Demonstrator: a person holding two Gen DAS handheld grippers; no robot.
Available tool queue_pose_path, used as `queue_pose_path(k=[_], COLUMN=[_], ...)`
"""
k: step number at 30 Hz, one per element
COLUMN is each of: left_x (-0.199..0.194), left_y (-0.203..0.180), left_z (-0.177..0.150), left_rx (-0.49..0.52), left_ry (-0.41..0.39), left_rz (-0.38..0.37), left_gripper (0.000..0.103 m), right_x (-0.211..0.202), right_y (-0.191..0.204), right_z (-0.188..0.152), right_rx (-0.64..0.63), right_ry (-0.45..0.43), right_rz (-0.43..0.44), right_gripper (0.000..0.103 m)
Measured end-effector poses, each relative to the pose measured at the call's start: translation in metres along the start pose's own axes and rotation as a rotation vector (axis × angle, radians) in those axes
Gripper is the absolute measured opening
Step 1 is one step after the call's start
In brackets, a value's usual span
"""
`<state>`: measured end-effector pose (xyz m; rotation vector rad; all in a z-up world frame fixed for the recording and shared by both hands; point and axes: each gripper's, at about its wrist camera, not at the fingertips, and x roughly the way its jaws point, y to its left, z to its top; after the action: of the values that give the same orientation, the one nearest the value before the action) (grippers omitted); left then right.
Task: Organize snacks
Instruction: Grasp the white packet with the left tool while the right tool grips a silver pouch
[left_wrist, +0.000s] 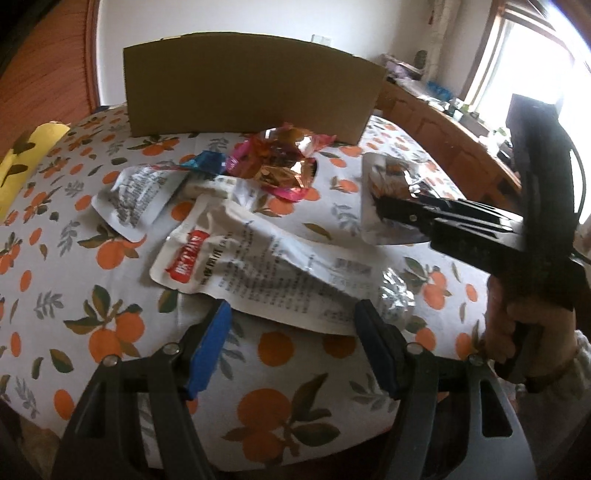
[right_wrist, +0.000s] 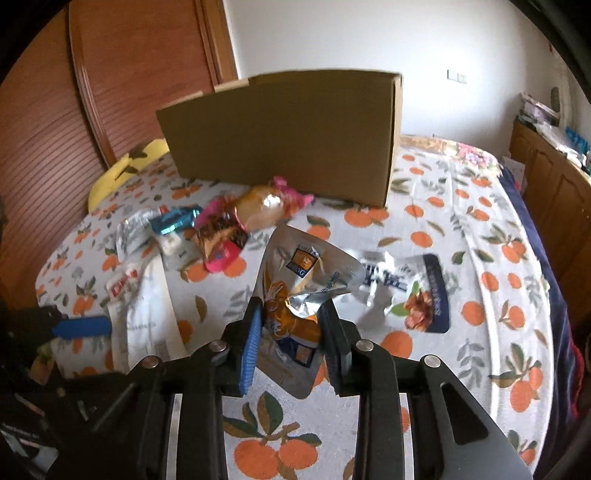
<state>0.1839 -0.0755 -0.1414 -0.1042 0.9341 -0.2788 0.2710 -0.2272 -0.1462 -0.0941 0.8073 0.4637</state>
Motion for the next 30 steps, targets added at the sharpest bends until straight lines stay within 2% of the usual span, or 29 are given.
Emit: queue_pose_path(k=[7, 10, 19, 24, 27, 30], left_x=[-0.001, 0.005, 0.025, 0.019, 0.014, 0.013], left_y=[0.006, 0.008, 0.012, 0.014, 0.021, 0.029], left_z=[-0.001, 0.009, 0.039, 0.041, 0.041, 0.044], left_rx=[-0.051, -0.065, -0.124, -0.17, -0.2, -0.224], left_ry=[0.016, 0.024, 0.067, 0.0, -0.051, -0.07], left_rz=[0.001, 0.015, -0.014, -0.042, -0.05, -0.06], left_gripper=[0.07, 0.07, 0.07, 0.07, 0.062, 0.049], right_x=[0.002, 0.002, 0.0, -0.001, -0.001, -0.001], right_y=[-0.001, 0.0, -0.001, -0.001, -0.001, -0.001], right_z=[-0.001, -0.002, -0.003, -0.003, -0.003, -0.003], right_rx=[0.001, 0.002, 0.009, 0.012, 0.013, 0.013], right_ry=[-0.001, -0.006, -0.02, -0.022, -0.022, -0.022], right_rz=[0.001, -0.005, -0.008, -0.009, -0.008, -0.008], right_gripper=[0.03, 0.03, 0.03, 0.03, 0.03, 0.03])
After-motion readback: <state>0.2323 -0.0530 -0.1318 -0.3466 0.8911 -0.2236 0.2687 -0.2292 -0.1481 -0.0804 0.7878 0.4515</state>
